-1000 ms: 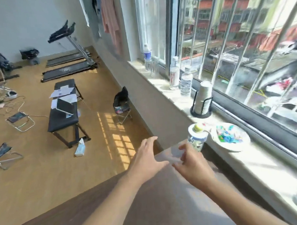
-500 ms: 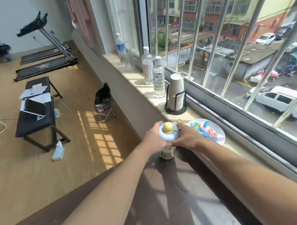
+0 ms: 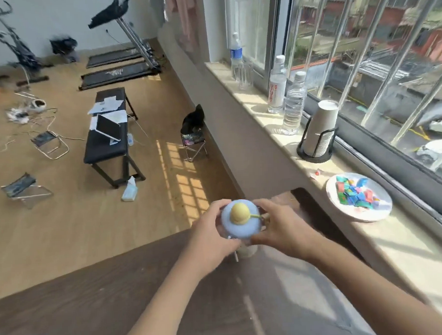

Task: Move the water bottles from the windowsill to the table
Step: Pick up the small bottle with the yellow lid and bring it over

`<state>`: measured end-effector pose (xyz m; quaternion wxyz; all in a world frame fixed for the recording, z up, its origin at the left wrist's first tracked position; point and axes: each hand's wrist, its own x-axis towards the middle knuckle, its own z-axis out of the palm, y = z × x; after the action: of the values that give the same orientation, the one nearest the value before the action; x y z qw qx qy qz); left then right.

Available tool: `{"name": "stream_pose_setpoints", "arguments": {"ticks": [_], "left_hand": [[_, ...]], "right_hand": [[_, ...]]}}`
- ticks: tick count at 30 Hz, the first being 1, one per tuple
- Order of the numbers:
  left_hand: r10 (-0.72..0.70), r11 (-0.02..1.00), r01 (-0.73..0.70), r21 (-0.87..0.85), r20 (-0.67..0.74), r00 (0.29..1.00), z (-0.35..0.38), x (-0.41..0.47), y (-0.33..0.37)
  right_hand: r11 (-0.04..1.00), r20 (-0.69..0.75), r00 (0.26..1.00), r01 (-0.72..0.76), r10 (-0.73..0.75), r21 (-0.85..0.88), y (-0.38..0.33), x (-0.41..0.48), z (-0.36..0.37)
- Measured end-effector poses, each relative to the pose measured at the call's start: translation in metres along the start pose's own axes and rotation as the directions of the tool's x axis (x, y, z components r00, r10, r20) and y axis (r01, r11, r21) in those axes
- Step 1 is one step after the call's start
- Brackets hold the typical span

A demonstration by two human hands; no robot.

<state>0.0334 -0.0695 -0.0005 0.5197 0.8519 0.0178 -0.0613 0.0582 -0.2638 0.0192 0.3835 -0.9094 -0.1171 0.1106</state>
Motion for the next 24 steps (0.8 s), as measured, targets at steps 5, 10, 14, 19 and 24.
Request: {"name": "stream_pose_setpoints", "arguments": {"ticks": [5,10,14,19,24], "left_hand": [[-0.045,0.998,0.051,0.03,-0.181,0.983,-0.084,-0.098,-0.045],[-0.134,0.988,0.153,0.022,-0.369,0.92,-0.153,-0.201,-0.083],[-0.211,0.968,0.25,0.008,-0.512,0.833,-0.193,-0.29,-0.11],[-0.312,0.939,0.332,-0.09,-0.631,0.71,-0.214,-0.382,-0.137],[-0.432,0.894,0.374,-0.248,-0.701,0.568,-0.208,-0.452,-0.155]], "right_hand": [[0.986,0.163,0.975,0.14,-0.153,0.09,-0.079,-0.02,0.08],[0.967,0.316,0.917,0.202,-0.244,0.158,-0.158,-0.054,0.164],[0.949,0.436,0.844,0.26,-0.313,0.178,-0.216,-0.093,0.228],[0.929,0.565,0.739,0.321,-0.368,0.185,-0.265,-0.139,0.292],[0.907,0.684,0.613,0.379,-0.396,0.185,-0.293,-0.176,0.334]]}}
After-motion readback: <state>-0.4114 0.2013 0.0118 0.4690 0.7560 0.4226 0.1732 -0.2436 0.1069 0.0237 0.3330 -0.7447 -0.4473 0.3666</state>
